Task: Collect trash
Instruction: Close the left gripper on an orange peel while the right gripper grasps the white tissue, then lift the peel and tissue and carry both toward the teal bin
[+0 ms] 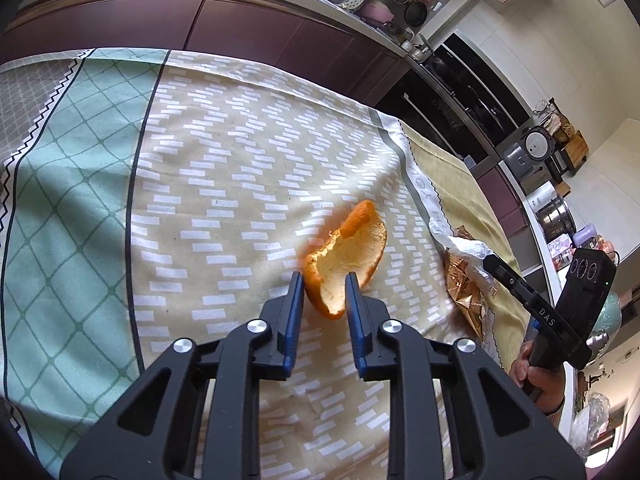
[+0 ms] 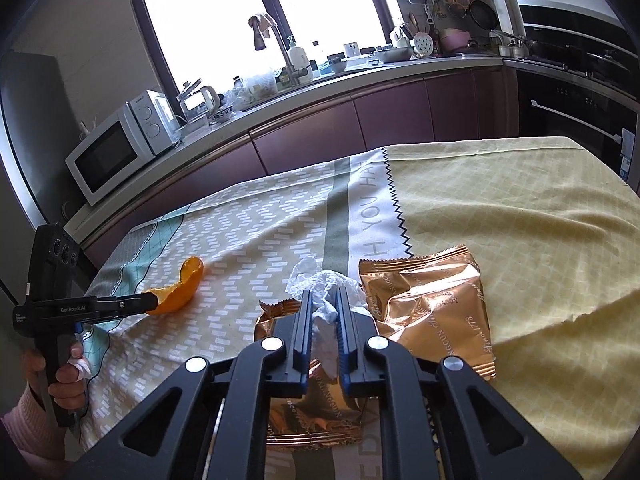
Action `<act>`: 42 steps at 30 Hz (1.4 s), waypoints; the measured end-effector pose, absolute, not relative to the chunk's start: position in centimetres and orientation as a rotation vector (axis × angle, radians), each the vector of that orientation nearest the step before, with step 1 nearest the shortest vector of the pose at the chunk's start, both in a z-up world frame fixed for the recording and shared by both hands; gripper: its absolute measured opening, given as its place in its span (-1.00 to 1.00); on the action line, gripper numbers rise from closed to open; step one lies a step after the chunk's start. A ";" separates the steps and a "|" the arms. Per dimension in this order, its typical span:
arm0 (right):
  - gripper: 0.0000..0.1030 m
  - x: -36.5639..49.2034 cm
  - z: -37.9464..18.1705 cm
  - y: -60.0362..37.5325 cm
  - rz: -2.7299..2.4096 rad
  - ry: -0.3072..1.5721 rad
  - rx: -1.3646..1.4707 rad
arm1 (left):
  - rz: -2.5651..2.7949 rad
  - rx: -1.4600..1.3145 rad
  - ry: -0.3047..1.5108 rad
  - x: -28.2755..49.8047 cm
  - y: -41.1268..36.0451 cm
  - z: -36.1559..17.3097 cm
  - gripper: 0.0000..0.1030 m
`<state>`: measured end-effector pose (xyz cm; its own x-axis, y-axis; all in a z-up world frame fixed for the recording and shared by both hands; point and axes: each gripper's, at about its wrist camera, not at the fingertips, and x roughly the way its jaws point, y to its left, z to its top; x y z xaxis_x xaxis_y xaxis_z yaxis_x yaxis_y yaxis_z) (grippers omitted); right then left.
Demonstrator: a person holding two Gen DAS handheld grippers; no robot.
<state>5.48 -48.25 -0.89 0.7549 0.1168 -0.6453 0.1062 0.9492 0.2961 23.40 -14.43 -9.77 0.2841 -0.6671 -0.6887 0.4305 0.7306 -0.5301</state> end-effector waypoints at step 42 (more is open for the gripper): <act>-0.89 6.5 3.9 -34.7 0.403 0.619 0.333 | -0.637 -0.296 0.868 17.1 1.3 -4.2 -0.85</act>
<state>6.47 -34.72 3.91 0.7417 0.4580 -0.4901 -0.2625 0.8706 0.4162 17.14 1.31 -4.16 0.4781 -0.6281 -0.6140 0.3968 0.7781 -0.4870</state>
